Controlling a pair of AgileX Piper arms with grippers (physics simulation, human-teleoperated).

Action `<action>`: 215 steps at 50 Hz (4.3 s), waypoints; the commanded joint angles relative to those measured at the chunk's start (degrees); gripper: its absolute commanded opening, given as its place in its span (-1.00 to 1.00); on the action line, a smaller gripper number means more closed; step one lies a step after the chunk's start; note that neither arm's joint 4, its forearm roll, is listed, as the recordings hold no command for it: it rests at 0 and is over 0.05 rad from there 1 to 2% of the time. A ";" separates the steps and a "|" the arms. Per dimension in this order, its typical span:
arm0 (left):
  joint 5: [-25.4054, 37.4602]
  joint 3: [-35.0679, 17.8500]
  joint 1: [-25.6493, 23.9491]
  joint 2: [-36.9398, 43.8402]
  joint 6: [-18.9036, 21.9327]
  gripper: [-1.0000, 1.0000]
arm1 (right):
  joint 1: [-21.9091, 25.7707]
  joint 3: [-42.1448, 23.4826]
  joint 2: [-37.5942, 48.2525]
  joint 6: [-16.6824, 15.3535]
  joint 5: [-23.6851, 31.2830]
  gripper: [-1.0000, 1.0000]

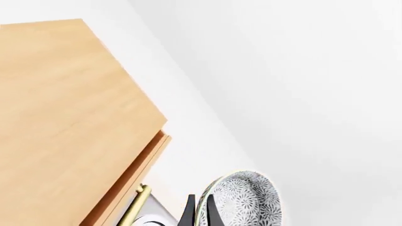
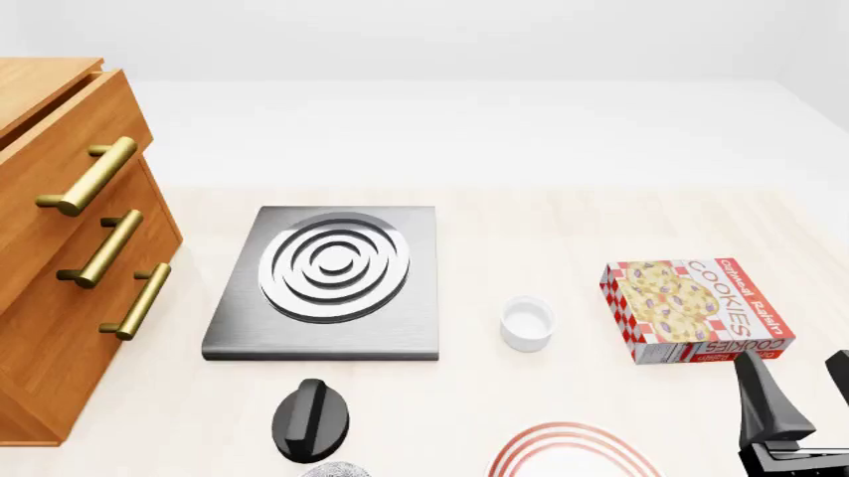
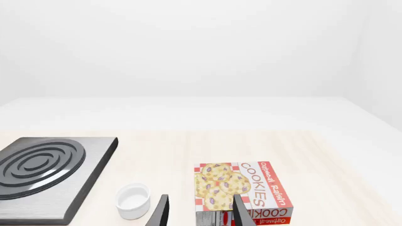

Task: Pick the akita bowl on the wooden cabinet and place it on the plate.

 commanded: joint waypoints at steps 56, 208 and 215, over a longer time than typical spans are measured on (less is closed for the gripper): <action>3.04 0.73 -24.59 -0.67 5.08 -1.00 | 0.00 0.00 0.01 -0.01 -0.01 1.00; -2.08 18.70 -61.24 4.01 3.14 -1.00 | 0.00 0.00 -0.02 0.00 0.02 1.00; -2.77 19.10 -63.36 4.77 2.72 -1.00 | 0.00 0.00 -0.02 0.00 0.02 1.00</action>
